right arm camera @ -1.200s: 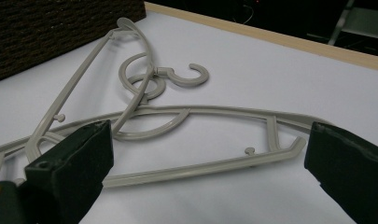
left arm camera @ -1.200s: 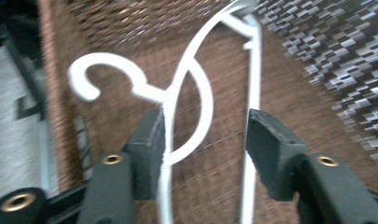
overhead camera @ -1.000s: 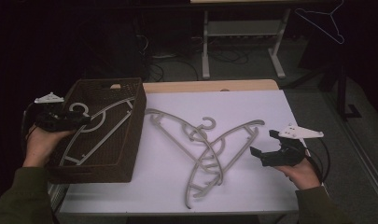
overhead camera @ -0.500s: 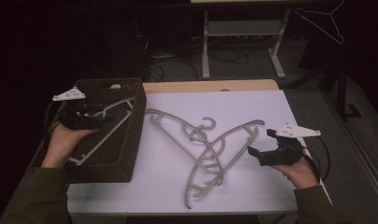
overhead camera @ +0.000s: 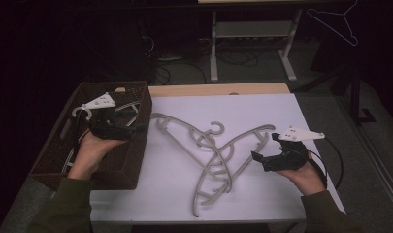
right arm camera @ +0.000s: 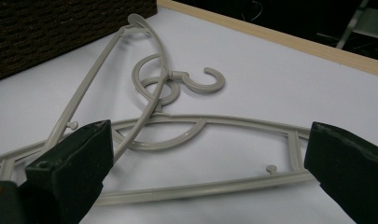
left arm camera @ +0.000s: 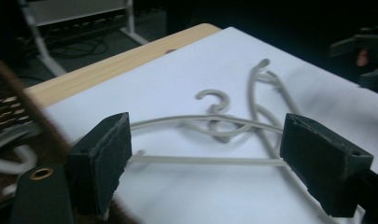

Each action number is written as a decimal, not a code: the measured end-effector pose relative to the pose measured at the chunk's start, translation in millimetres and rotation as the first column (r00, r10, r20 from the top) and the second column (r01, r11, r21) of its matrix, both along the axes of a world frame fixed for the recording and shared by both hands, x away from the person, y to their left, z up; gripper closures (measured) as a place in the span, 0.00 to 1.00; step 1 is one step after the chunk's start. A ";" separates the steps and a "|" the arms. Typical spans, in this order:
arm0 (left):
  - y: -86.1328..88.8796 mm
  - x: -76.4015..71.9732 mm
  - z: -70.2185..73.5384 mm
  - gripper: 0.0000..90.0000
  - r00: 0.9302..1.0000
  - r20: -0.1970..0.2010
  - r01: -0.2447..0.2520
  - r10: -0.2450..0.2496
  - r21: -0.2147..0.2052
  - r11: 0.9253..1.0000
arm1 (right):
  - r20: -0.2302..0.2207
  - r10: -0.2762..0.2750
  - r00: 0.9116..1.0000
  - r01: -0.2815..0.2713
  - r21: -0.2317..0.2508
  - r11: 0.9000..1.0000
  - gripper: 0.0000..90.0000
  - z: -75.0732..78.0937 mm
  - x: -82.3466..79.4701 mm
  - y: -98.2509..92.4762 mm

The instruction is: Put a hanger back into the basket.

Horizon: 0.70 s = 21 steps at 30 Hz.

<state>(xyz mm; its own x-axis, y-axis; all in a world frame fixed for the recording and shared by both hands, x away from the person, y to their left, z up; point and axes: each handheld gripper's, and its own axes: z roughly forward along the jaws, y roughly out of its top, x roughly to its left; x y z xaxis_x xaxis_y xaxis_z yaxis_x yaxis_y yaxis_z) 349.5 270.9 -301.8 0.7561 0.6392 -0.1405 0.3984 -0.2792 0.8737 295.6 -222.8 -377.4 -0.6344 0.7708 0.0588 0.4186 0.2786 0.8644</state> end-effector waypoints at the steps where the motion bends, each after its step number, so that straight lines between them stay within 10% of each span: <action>1: -4.5 -0.5 -1.5 0.18 1.000 0.002 0.010 -0.010 -0.002 1.000 | -0.004 0.002 1.000 -0.002 0.000 1.000 0.01 0.3 0.4 2.1; 11: -41.3 -4.3 -17.1 0.18 0.997 -0.011 0.079 -0.079 -0.014 0.997 | -0.090 0.050 0.995 -0.051 -0.009 0.999 0.02 1.0 10.2 29.9; 21: -69.2 -10.6 -35.4 0.18 0.992 -0.034 0.123 -0.124 -0.025 0.992 | -0.201 0.029 0.979 -0.028 0.006 1.000 0.24 -8.5 30.9 71.0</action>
<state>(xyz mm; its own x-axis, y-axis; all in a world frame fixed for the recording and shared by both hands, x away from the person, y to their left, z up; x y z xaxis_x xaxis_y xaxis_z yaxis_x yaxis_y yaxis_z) 338.9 201.7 -337.2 0.8232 0.5377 -0.1821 0.3932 -0.3087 0.8661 326.5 -151.8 -385.9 -0.6309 0.7523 0.1899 0.5758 0.2899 0.7645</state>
